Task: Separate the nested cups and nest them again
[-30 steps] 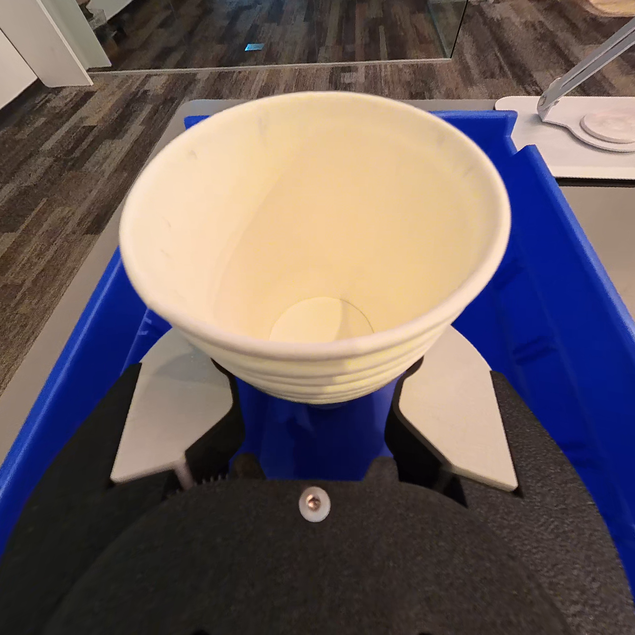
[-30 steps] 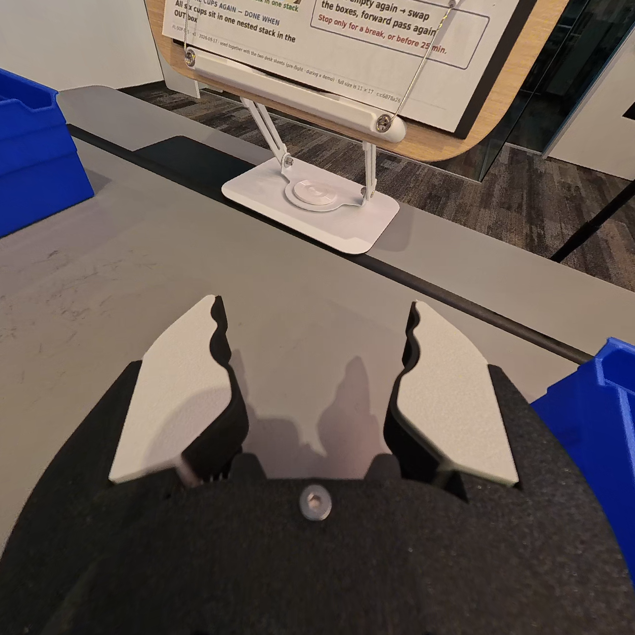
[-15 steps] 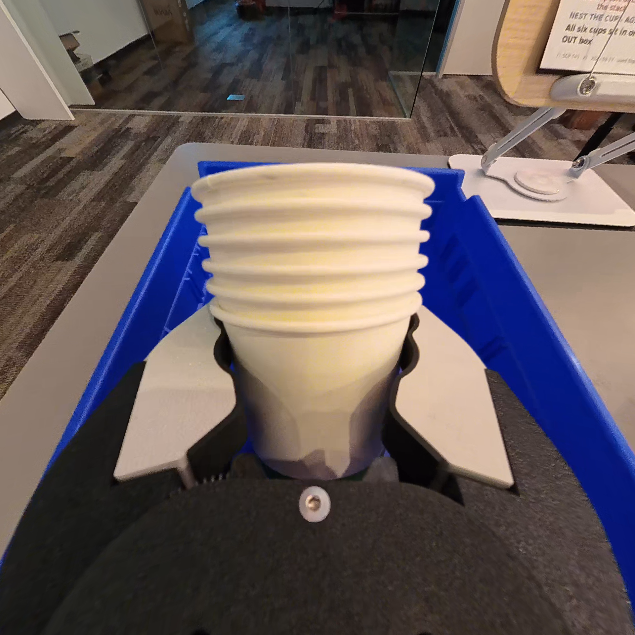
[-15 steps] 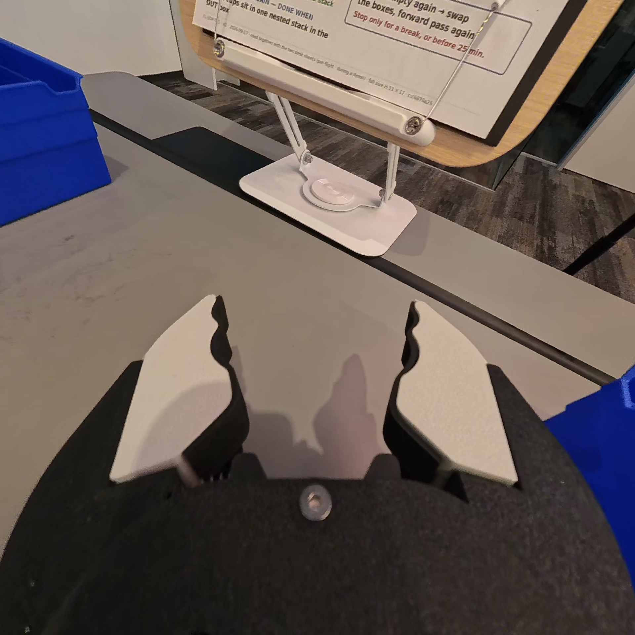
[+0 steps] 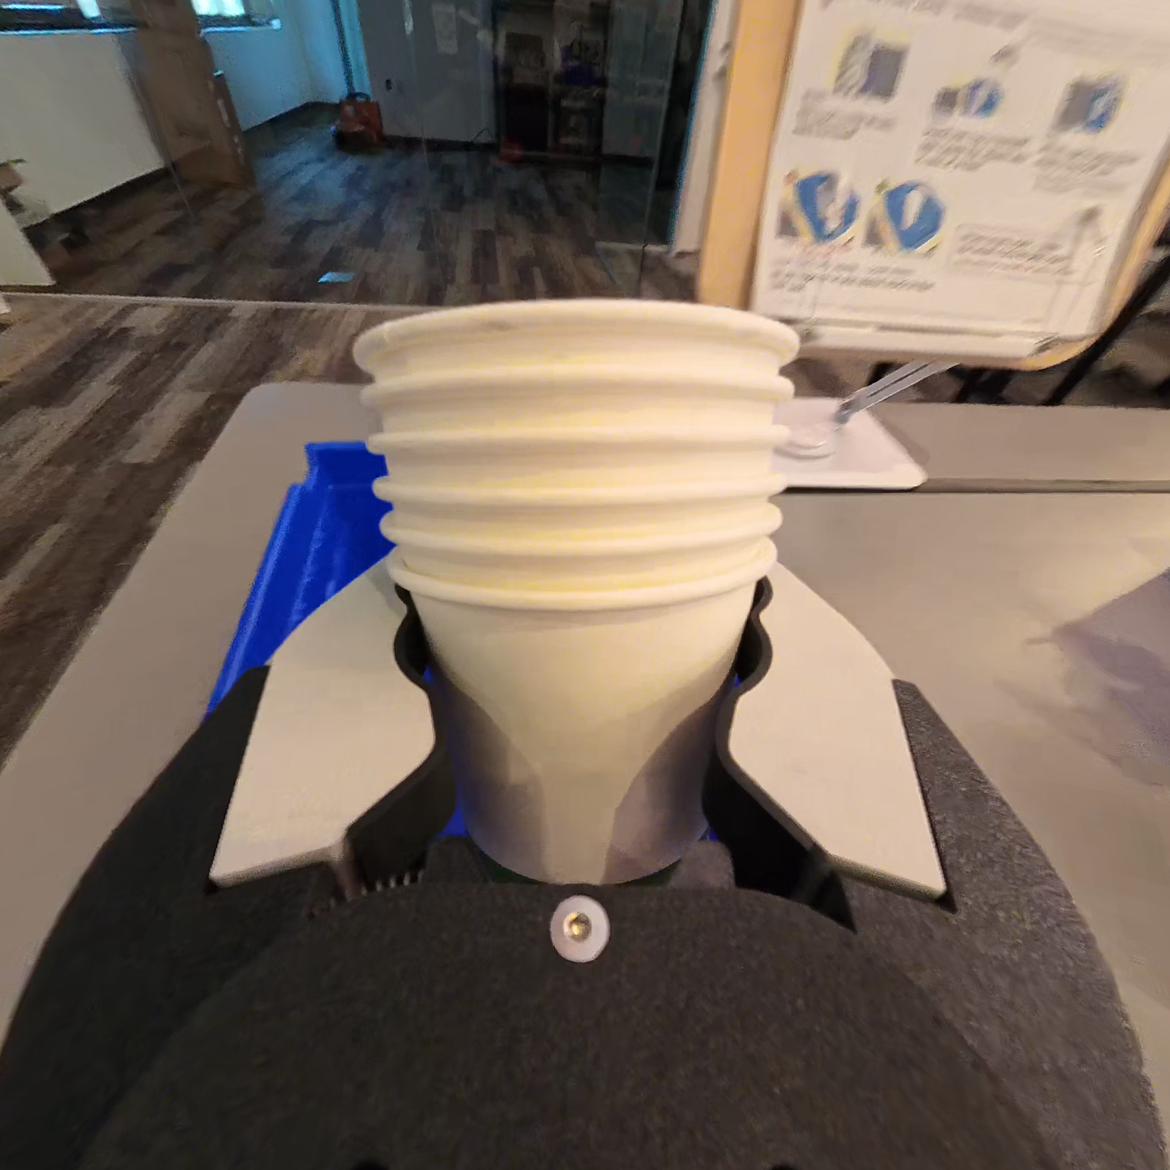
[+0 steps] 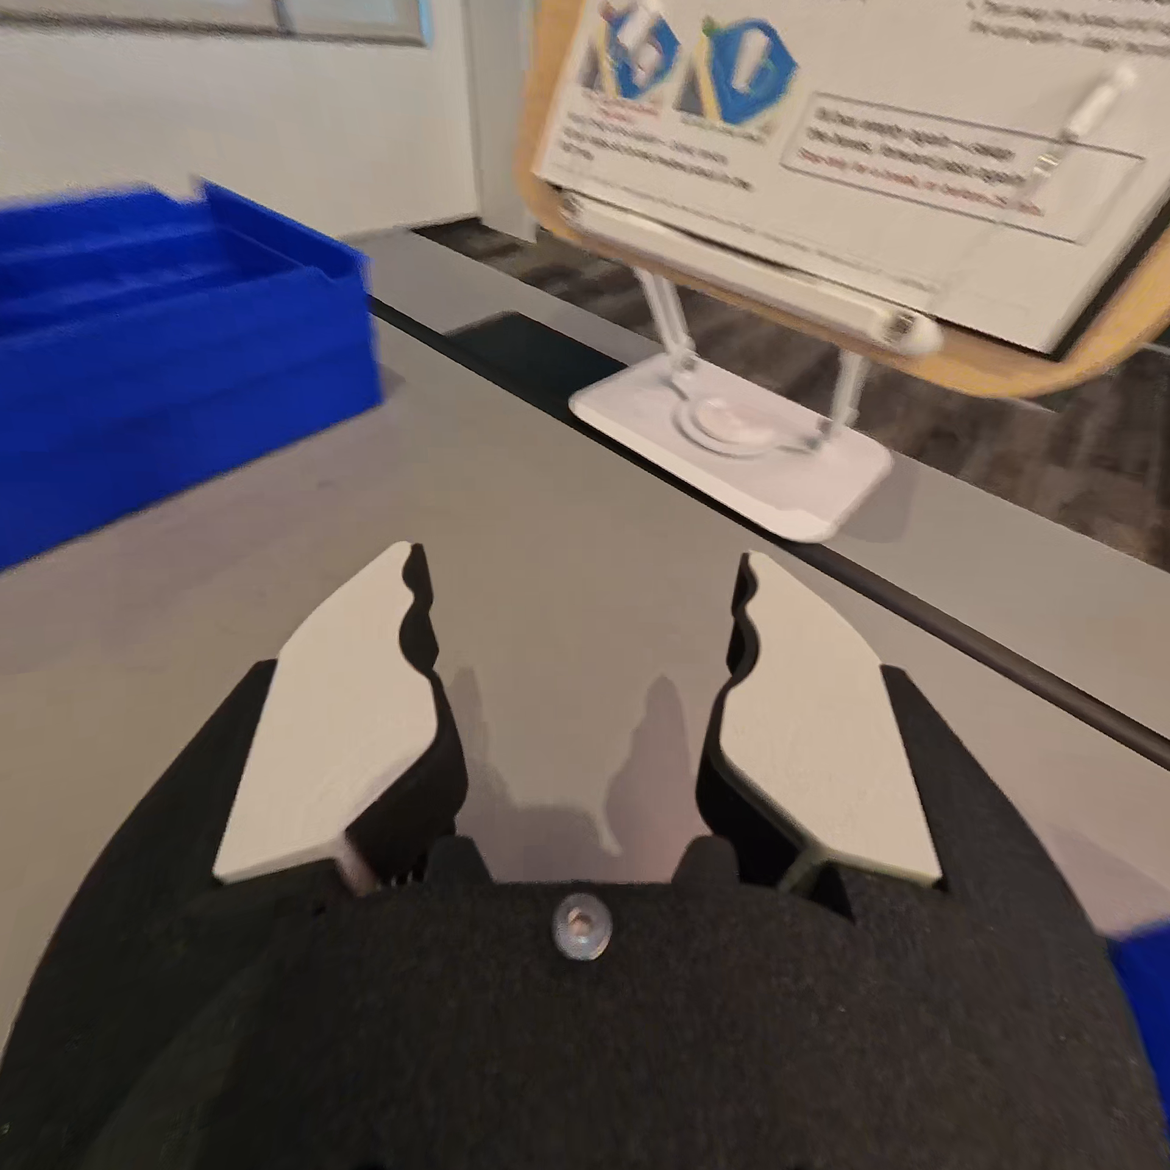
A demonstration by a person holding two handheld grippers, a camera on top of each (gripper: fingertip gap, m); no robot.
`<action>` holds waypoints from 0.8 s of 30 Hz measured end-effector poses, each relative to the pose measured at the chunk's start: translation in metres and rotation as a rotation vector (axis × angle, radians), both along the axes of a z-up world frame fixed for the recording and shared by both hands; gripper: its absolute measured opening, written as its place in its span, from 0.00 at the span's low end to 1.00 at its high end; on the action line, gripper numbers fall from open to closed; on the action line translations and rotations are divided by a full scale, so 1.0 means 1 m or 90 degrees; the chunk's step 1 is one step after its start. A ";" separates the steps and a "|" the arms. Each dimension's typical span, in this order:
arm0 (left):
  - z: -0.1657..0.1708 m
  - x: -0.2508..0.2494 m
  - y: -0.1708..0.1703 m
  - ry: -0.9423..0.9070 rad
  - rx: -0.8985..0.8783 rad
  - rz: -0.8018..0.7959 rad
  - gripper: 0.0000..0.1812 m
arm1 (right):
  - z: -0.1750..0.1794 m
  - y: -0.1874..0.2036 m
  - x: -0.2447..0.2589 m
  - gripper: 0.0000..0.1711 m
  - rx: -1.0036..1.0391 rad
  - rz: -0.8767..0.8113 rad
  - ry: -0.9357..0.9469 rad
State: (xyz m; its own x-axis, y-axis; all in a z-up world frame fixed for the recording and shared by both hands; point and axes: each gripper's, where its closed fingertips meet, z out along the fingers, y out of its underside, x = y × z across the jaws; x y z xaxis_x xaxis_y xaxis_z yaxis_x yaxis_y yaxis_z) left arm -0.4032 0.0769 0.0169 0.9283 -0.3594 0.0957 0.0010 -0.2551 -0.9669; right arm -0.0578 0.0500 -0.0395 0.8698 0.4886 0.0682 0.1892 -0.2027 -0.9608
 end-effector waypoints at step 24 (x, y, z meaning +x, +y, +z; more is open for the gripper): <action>0.016 0.274 -0.156 -0.038 -0.065 -0.585 0.55 | 0.114 -0.119 -0.112 0.61 -0.076 0.509 0.410</action>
